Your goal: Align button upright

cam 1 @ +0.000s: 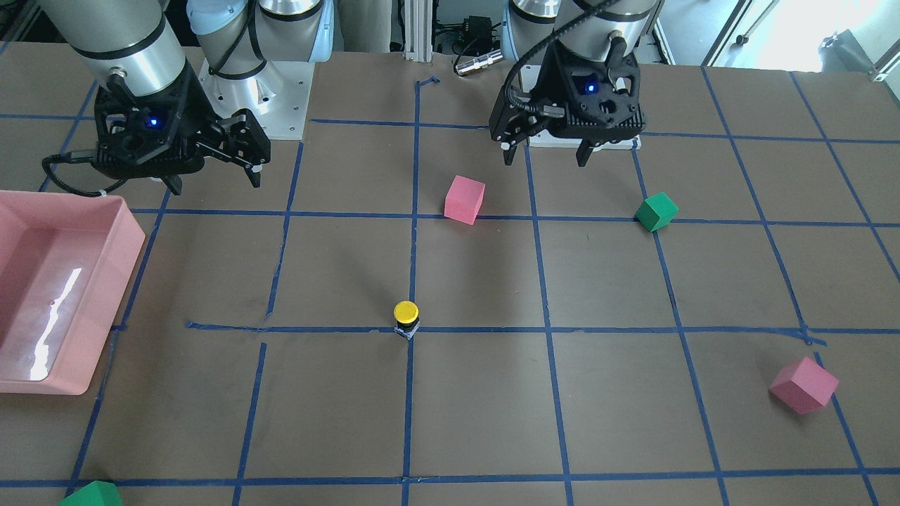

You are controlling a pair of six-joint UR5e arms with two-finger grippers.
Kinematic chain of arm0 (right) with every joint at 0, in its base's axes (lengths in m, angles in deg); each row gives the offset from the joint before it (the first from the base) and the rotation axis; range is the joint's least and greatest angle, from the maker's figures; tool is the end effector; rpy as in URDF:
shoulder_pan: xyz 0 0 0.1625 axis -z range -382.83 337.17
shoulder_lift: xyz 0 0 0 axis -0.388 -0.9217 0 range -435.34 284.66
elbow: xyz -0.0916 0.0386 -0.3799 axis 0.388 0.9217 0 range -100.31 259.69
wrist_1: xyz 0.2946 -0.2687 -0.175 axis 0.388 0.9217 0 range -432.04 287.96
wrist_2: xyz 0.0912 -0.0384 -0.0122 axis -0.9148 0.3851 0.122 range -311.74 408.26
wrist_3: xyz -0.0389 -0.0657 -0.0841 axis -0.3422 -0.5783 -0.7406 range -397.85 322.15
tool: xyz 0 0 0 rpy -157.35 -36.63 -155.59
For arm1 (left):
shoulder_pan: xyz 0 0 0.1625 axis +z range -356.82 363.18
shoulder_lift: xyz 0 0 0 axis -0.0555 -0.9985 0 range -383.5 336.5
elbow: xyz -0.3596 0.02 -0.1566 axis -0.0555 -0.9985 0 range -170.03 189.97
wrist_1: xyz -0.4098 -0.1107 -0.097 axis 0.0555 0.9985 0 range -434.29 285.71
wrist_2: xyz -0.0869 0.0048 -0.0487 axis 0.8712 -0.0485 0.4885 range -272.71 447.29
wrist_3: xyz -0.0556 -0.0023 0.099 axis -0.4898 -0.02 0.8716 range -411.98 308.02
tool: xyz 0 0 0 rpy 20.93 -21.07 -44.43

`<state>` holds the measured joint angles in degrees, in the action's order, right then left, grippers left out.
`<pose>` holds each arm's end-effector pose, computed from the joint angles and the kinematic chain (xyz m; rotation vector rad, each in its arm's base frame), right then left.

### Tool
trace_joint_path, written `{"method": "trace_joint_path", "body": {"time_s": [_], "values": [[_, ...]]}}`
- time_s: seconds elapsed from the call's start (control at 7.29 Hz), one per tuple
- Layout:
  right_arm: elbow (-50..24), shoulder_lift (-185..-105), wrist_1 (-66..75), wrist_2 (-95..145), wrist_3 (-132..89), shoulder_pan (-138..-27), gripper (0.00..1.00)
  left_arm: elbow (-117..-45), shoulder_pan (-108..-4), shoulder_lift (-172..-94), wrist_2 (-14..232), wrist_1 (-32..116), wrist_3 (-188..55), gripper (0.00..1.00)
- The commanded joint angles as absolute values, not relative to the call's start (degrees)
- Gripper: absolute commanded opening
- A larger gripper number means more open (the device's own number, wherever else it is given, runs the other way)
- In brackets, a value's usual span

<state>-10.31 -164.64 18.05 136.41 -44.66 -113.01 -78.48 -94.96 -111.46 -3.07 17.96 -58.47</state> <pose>0.1386 -0.5173 0.4356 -0.1893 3.1030 0.0138 -0.2024 -0.4782 0.4697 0.0451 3.1376 -0.0378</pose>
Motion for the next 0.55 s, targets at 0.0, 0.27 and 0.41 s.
{"method": "trace_joint_path", "body": {"time_s": [0.0,0.27,0.41], "values": [[-10.31,-164.64,18.05,136.41,-44.62,-113.01,1.0,-78.28,-93.59,-109.46,-7.35,15.22,-49.11,1.0],[-10.31,-164.64,18.14,136.41,-44.61,-113.01,1.0,-78.09,-89.9,-110.07,-5.28,14.05,-47.58,1.0],[-10.31,-164.64,18.05,136.41,-44.61,-113.01,1.0,-78.79,-89.89,-110.33,-4.3,11.61,-47.76,1.0]]}}
